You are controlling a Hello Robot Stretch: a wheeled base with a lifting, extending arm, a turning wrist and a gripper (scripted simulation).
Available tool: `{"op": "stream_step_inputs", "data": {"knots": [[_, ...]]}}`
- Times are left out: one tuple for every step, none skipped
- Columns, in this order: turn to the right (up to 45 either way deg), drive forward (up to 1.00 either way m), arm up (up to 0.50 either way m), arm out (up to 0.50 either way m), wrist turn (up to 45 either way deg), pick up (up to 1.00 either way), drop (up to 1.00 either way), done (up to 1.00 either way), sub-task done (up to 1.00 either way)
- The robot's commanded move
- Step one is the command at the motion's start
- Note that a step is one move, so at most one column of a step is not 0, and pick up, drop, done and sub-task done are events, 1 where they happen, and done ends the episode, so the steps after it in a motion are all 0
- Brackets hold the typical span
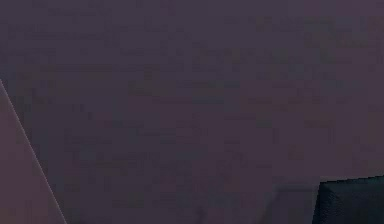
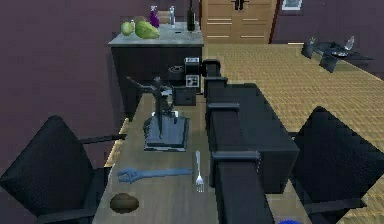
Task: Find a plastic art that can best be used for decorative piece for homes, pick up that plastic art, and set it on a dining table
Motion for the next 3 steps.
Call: {"op": "stream_step_inputs", "data": {"knots": [[0.0,0.0,0.04,0.0,0.0,0.0,0.0,0.0,0.0],[0.0,0.0,0.0,-0.08,0.0,0.0,0.0,0.0,0.0],[0.0,0.0,0.0,0.0,0.0,0.0,0.0,1.0,0.0]]}}
